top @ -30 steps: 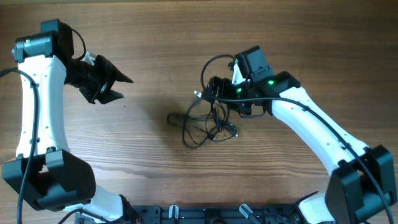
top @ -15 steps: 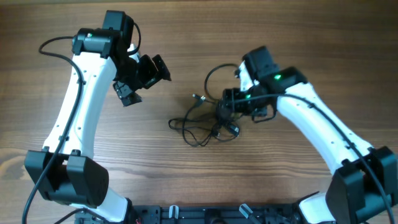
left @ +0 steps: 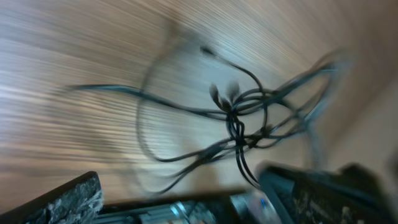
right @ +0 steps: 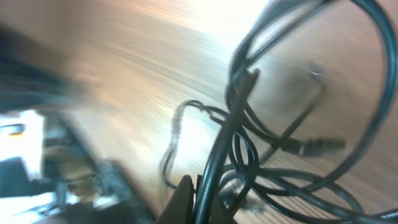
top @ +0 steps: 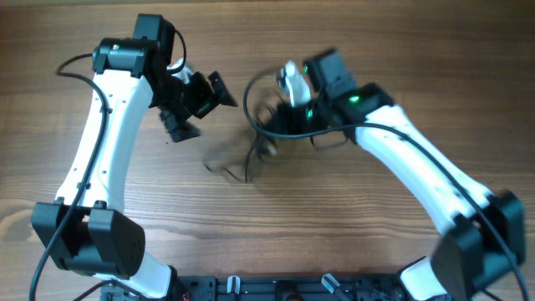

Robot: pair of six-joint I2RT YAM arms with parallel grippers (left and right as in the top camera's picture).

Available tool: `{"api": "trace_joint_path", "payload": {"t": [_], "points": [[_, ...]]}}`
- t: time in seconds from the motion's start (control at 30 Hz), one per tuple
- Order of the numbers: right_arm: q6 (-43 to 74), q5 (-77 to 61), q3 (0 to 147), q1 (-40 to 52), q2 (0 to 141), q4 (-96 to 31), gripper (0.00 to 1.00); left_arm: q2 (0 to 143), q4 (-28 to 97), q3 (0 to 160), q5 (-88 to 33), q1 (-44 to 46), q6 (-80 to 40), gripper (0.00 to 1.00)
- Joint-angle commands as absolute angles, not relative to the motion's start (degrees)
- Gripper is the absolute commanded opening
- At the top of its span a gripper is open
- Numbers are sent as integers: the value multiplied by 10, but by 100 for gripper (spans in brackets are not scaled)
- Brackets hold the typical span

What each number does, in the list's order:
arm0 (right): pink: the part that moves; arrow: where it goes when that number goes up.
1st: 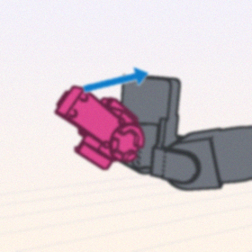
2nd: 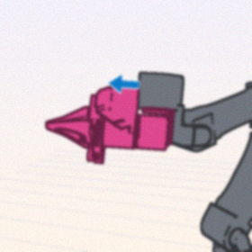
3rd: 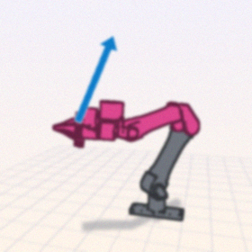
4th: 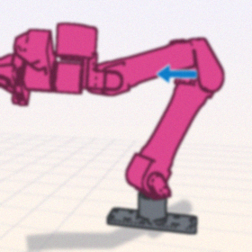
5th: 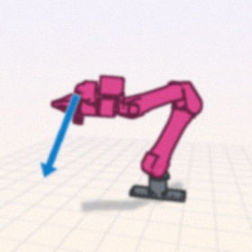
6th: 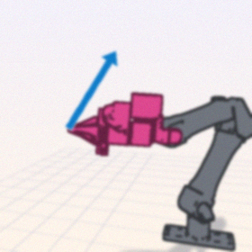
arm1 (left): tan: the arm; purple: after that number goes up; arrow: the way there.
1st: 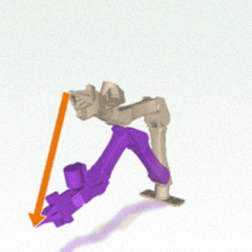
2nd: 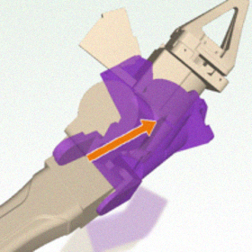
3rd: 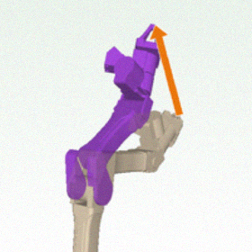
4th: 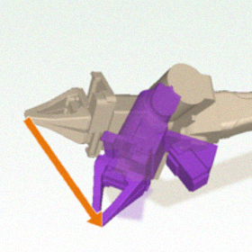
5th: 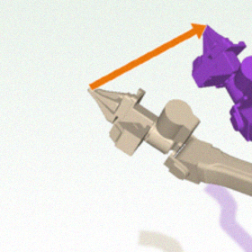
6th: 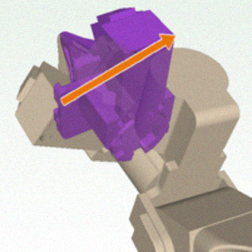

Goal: Untangle cables

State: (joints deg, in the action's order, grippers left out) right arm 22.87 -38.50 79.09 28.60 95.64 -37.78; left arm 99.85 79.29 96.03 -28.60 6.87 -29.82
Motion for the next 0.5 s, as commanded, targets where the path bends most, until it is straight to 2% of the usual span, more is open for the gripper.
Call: {"api": "trace_joint_path", "payload": {"t": [0.0,0.07,0.1,0.13,0.17,0.2,0.23,0.27,0.33,0.4,0.47], "points": [[315,-503,837,284,896,-327,4,1002,794,966,-494,67,-165,100],[344,-545,837,284,894,-284,4,1002,795,966,-486,66,-158,99],[360,-563,837,284,894,-263,4,1002,795,966,-483,66,-158,93],[376,-571,837,283,894,-243,4,1002,795,966,-465,66,-158,73],[393,-571,837,278,894,-224,4,1002,795,966,-432,66,-159,44],[396,-568,837,270,894,-217,4,1002,799,966,-397,66,-160,10],[396,-565,837,257,894,-222,4,1002,802,966,-347,65,-196,4],[390,-544,837,246,894,-233,4,1002,801,966,-301,61,-232,4],[380,-407,837,224,894,-306,4,1002,799,966,-201,44,-276,4],[407,-336,837,204,893,-346,4,1002,802,966,-170,24,-289,6],[483,-508,837,186,894,-254,4,1002,799,966,-170,12,-290,23]]}}
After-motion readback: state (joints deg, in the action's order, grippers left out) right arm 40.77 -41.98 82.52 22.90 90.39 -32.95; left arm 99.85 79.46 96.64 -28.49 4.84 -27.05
